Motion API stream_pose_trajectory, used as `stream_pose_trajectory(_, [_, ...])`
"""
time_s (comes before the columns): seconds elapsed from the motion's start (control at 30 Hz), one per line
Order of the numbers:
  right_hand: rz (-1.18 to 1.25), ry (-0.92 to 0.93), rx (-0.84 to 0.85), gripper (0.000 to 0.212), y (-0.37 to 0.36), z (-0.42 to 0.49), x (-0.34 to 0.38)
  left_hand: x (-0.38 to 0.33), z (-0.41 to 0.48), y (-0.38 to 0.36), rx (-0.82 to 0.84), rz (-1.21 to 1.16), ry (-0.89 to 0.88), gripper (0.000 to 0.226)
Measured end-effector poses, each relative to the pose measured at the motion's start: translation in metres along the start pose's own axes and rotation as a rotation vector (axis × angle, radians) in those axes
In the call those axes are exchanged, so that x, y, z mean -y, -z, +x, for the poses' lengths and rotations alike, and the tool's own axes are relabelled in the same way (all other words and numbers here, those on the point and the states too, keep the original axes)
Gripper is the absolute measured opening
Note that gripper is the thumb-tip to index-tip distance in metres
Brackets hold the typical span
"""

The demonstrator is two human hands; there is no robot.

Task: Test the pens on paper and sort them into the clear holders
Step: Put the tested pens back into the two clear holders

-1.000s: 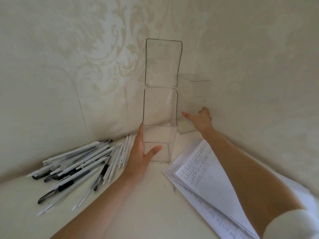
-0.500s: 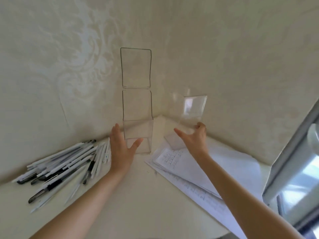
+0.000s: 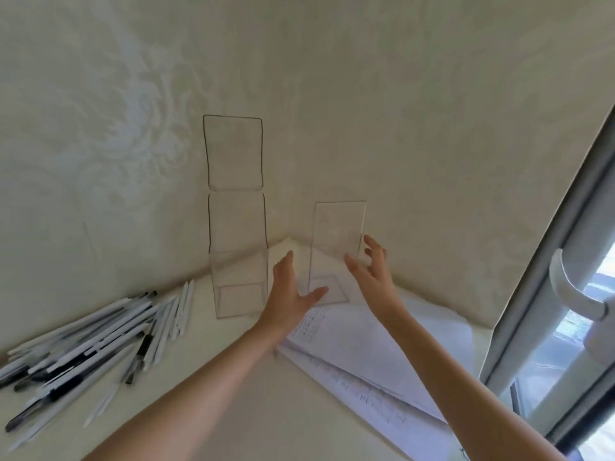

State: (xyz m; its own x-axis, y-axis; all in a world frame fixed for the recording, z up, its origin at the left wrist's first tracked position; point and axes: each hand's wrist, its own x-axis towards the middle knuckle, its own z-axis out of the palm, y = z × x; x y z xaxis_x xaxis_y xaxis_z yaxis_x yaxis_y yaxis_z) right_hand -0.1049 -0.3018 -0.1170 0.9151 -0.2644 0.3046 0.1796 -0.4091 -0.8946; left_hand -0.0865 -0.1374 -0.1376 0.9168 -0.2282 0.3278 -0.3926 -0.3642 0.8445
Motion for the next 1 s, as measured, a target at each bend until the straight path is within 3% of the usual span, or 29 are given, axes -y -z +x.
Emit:
stream_pose_trajectory(0.13, [0.064, 0.031, 0.069, 0.072, 0.003, 0.002, 0.005, -0.011, 0.035, -0.015, 0.021, -0.076, 0.077, 0.12])
stream_pose_trajectory(0.43, [0.127, 0.252, 0.053, 0.074, 0.02, -0.001, 0.043, -0.005, 0.044, -0.016, 0.107, -0.134, 0.034, 0.109])
stream_pose_trajectory(0.57, [0.09, 0.336, -0.038, 0.082, 0.024, 0.031, 0.079, -0.003, 0.041, -0.012, 0.138, -0.142, 0.006, 0.11])
stream_pose_trajectory(0.77, [0.014, 0.273, -0.005, 0.079, 0.018, 0.073, 0.097, -0.002, 0.039, -0.01, 0.157, -0.152, 0.0, 0.112])
stream_pose_trajectory(1.0, [0.065, 0.043, 0.141, 0.075, 0.023, 0.075, 0.074, 0.003, 0.039, -0.009, 0.164, -0.174, 0.004, 0.113])
